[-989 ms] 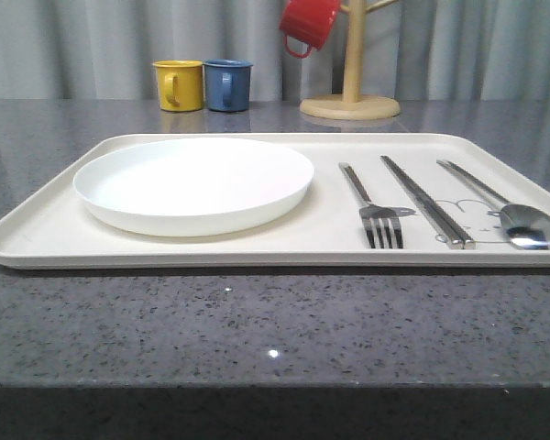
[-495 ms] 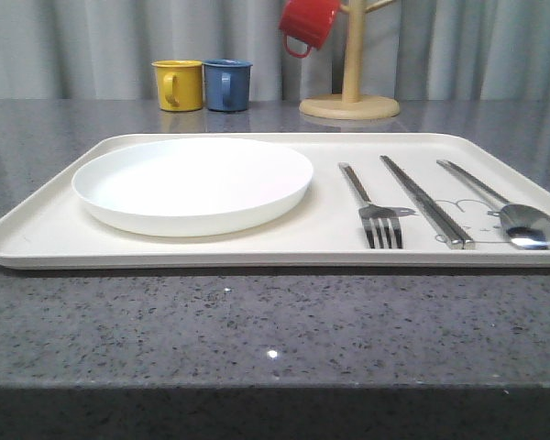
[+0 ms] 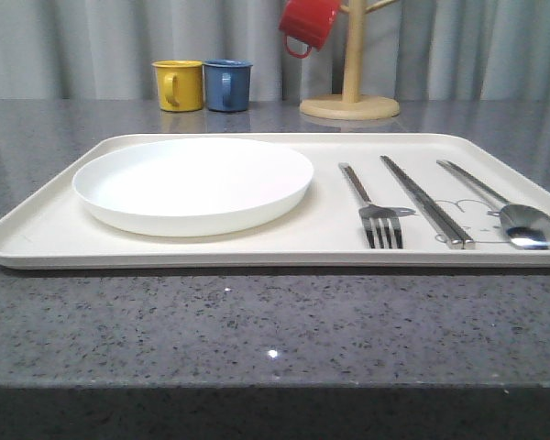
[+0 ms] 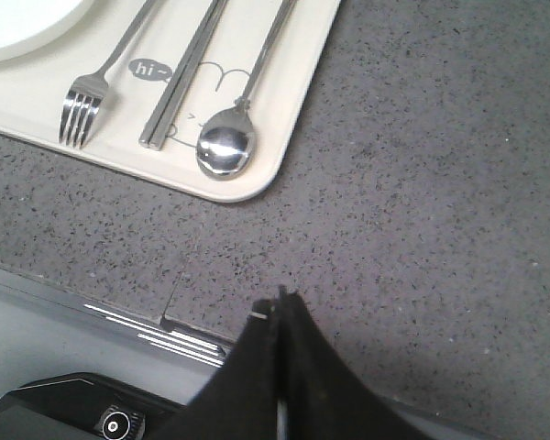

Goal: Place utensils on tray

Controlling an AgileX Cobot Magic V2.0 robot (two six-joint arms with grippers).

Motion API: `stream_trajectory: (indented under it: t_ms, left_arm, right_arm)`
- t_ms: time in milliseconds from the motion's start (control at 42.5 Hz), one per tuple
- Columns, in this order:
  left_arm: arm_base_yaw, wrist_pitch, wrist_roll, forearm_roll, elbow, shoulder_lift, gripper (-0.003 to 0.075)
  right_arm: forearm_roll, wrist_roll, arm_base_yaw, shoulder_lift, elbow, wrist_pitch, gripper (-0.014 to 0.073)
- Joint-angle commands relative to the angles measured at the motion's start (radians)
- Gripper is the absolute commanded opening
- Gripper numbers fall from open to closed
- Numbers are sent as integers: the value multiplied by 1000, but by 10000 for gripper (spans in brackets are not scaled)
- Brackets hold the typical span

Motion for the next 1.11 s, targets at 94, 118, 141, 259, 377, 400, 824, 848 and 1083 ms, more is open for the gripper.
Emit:
stream_trajectory:
  t_ms: [94, 118, 141, 259, 377, 400, 824, 848, 1083]
  left_arm:
    - [2, -72, -9, 13, 19, -22, -20]
    - [2, -72, -18, 26, 19, -22, -20]
    - [2, -75, -38, 52, 19, -22, -20]
    - [2, -81, -90, 84, 19, -22, -20]
    - [2, -98, -90, 84, 19, -22, -20]
    - [2, -100, -90, 84, 19, -22, -20]
    - [2, -100, -90, 84, 19, -22, -20]
    - [2, -100, -90, 84, 19, -22, -20]
    - [2, -100, -90, 84, 19, -22, -20]
  right_arm:
    - [-1, -6, -2, 6, -22, -50, -67]
    - [-1, -6, -2, 6, -22, -50, -67]
    - [-1, -6, -2, 6, -22, -50, -67]
    - [-1, -6, -2, 6, -22, -50, -67]
    - [-1, -6, -2, 6, -22, -50, -67]
    - [-1, -6, -2, 6, -22, -50, -67]
    - [-1, -6, -2, 6, -22, -50, -67]
    - [-1, -6, -2, 6, -22, -50, -67]
    - [-1, -6, -2, 6, -22, -50, -67]
